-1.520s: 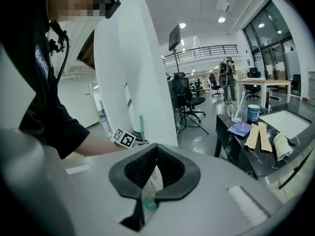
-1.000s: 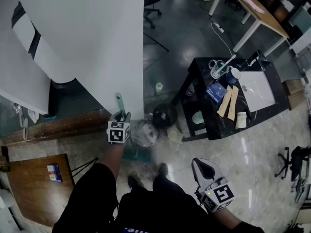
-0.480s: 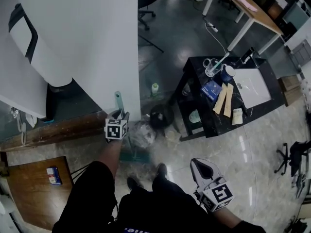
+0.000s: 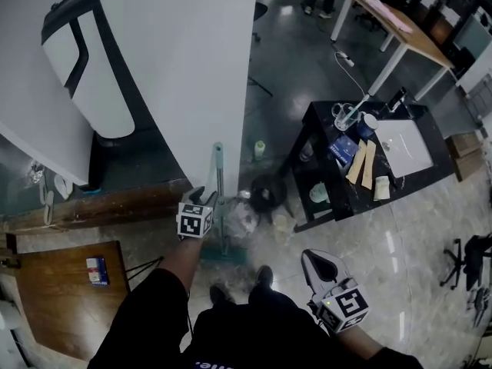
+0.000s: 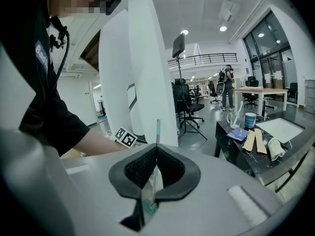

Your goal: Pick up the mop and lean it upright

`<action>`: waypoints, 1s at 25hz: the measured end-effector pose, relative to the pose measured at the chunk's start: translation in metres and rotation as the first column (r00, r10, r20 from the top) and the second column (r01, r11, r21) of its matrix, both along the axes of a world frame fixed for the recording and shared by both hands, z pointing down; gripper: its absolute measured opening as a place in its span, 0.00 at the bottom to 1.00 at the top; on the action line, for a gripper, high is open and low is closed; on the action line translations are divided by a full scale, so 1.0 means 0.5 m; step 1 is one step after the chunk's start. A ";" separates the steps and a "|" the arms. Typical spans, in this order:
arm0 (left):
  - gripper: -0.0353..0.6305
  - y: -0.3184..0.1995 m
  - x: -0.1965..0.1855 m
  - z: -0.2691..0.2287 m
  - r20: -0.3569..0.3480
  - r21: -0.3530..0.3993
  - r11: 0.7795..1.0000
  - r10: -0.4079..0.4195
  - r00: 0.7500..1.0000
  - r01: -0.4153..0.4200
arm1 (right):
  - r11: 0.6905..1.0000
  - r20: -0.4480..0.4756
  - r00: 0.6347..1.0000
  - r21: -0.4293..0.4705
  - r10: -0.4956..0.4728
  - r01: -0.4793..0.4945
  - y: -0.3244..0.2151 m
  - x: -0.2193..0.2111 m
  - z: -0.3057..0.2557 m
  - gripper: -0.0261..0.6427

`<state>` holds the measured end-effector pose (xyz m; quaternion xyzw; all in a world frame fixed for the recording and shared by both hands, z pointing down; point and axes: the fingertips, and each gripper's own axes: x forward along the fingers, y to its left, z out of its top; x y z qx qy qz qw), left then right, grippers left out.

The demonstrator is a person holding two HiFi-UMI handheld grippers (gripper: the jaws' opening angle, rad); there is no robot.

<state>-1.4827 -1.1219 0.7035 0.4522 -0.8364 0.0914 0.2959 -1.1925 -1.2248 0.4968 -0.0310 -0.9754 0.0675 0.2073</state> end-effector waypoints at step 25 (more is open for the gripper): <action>0.22 0.280 0.368 -0.230 0.031 0.338 0.940 0.022 0.999 -0.031 | 0.996 0.056 0.994 0.031 -0.089 0.087 0.261 0.086 -0.047 0.05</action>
